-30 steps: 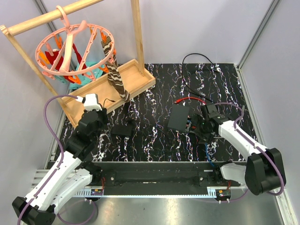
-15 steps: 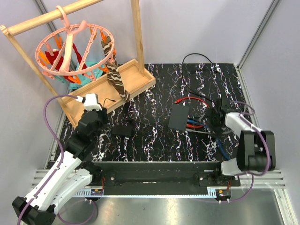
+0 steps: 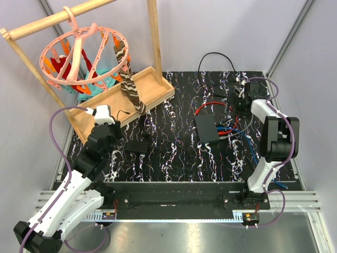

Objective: Insert the plug into the switch port

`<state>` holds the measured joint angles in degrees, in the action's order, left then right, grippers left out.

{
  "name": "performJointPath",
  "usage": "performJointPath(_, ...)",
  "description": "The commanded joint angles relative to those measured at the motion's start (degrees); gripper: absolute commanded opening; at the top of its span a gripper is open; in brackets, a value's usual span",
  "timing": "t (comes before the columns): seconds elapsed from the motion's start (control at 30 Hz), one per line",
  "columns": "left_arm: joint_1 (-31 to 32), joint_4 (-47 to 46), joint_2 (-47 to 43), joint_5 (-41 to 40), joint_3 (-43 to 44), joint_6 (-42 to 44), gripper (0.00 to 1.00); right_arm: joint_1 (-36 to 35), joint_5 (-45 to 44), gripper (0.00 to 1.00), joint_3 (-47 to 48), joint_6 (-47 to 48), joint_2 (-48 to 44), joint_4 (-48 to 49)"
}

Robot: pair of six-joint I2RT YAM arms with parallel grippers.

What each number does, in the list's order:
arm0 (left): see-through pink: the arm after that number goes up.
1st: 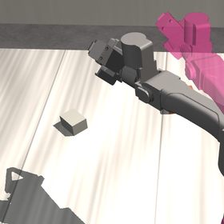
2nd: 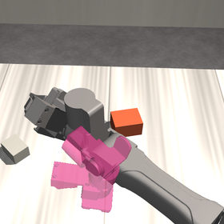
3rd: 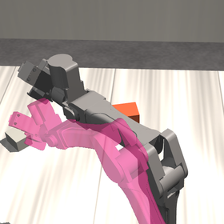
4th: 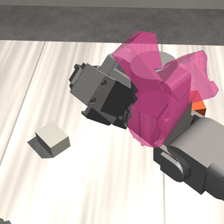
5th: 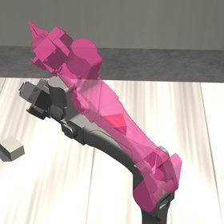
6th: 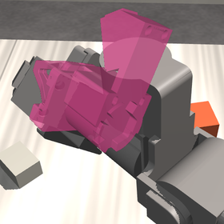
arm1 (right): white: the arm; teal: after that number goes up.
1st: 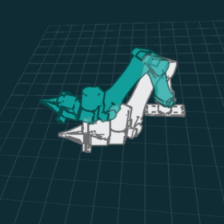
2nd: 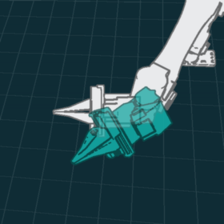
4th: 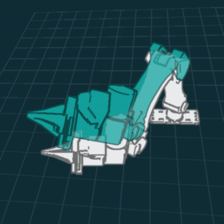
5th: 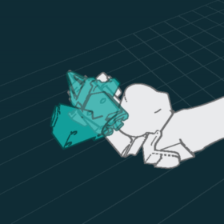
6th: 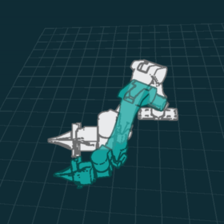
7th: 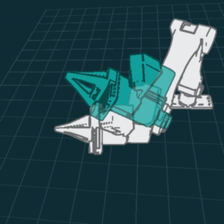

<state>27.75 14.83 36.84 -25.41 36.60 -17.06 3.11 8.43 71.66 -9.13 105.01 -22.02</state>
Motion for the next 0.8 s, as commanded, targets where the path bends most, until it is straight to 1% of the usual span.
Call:
performJointPath(0.0, -0.24, -4.81, -0.45, 4.48, -0.56, 1.50, 0.07, 0.05, 3.61, 1.00, 2.09, 5.18, -2.43, 0.58)
performJointPath(0.07, -0.24, -6.12, -0.02, 6.68, -0.74, 2.47, 0.07, -0.65, 3.35, 1.00, -0.10, 2.46, -6.73, 0.66)
performJointPath(0.13, -0.24, -7.79, 0.51, 11.68, -1.09, 3.78, 0.08, -2.31, 4.14, 1.00, -1.95, 0.08, -11.73, 1.54)
performJointPath(0.17, -0.24, -8.67, 0.69, 13.87, -1.35, 4.22, 0.08, -2.76, 5.80, 1.00, -3.87, -2.54, -13.24, 2.50)
performJointPath(0.2, -0.24, -9.46, 1.04, 18.51, -1.62, 4.66, 0.08, -2.94, 7.03, 1.00, -4.85, -3.96, -14.73, 3.21)
performJointPath(0.23, -0.24, -11.30, 1.65, 21.08, -1.79, 5.62, 0.09, -5.29, 7.91, 1.00, -5.73, -5.45, -17.27, 4.00)
performJointPath(0.27, -0.24, -12.18, 2.09, 23.54, -2.06, 5.81, 0.09, -7.49, 9.14, 1.00, -7.48, -8.86, -18.34, 5.40)
performJointPath(0.3, -0.24, -12.98, 2.53, 28.09, -2.15, 5.90, 0.09, -8.90, 9.94, 1.00, -8.37, -10.72, -19.40, 6.45)
performJointPath(0.33, -0.32, -14.64, 3.49, 29.96, -2.23, 5.81, 0.09, -10.05, 10.81, 1.00, -9.33, -12.74, -21.06, 7.60)
performJointPath(0.37, -0.24, -14.65, 4.02, 31.63, -2.41, 5.72, 0.09, -12.06, 11.95, 1.00, -11.17, -17.81, -21.86, 10.22)
performJointPath(0.4, -0.15, -16.57, 4.99, 34.61, -2.41, 5.63, 0.09, -12.86, 12.83, 1.00, -12.41, -20.90, -22.56, 12.24)
performJointPath(0.43, -0.15, -18.24, 5.61, 35.68, -2.50, 5.29, 0.09, -13.57, 14.15, 1.00, -13.90, -24.15, -23.88, 14.70)
performJointPath(0.47, -0.15, -19.04, 6.13, 37.87, -2.50, 5.11, 0.09, -14.53, 15.82, 0.99, -16.52, -30.80, -24.32, 19.69)
performJointPath(0.5, -0.06, -19.74, 7.27, 38.67, -2.41, 4.93, 0.09, -16.19, 16.09, 0.99, -17.77, -34.17, -24.68, 21.48)
performJointPath(0.53, -0.06, -21.32, 7.89, 39.46, -2.24, 4.32, 0.09, -17.17, 16.36, 0.99, -20.13, -40.82, -25.03, 26.89)
performJointPath(0.67, 1.25, -23.97, 11.14, 41.57, -0.83, 3.17, 0.09, -21.65, 17.15, 0.98, -24.54, -53.24, -24.51, 36.94)
performJointPath(0.73, 1.69, -24.15, 13.25, 42.19, 0.05, 3.00, 0.09, -23.41, 18.46, 0.97, -25.42, -55.55, -22.76, 42.99)
performJointPath(0.77, 2.13, -24.32, 13.95, 42.98, 1.10, 2.91, 0.09, -23.77, 19.34, 0.97, -25.17, -55.82, -21.62, 43.72)
